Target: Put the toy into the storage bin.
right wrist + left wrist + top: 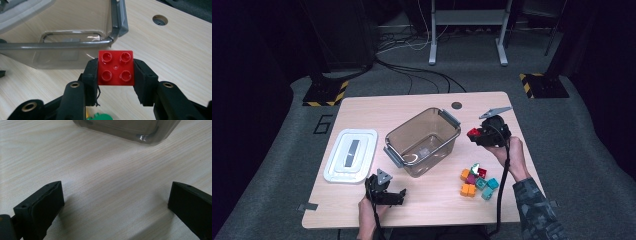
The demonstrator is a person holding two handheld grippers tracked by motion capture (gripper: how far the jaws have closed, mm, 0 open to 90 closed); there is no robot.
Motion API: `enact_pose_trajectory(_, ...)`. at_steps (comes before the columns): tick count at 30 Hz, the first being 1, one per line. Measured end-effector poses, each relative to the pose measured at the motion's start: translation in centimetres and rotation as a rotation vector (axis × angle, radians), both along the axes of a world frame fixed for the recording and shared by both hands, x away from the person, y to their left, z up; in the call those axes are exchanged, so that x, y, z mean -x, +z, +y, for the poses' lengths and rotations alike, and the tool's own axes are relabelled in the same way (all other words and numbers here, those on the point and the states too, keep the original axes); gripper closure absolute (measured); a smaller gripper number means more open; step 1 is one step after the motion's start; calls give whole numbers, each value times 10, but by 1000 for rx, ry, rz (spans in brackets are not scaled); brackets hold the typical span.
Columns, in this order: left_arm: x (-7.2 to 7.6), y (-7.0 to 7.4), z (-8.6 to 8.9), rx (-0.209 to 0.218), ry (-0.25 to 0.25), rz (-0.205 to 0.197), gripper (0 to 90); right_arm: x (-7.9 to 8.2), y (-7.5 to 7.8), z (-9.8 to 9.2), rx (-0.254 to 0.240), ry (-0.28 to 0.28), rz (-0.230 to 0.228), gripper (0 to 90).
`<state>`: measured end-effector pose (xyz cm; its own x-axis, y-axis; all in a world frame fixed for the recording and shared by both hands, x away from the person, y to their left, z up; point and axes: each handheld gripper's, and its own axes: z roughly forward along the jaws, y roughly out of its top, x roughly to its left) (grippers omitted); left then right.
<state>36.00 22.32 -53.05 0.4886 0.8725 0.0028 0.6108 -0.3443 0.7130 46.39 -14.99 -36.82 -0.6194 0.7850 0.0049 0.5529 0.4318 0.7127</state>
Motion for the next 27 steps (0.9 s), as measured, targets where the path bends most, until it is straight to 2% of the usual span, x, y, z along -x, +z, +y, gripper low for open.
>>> enact_pose_trajectory(17,0,0,0,1,0,1,0,-28,2,33,18,61,8,585)
enact_pose_trajectory(27,0,0,0,-8,-7,-1,1,-43,-1,59,20,103,28,585)
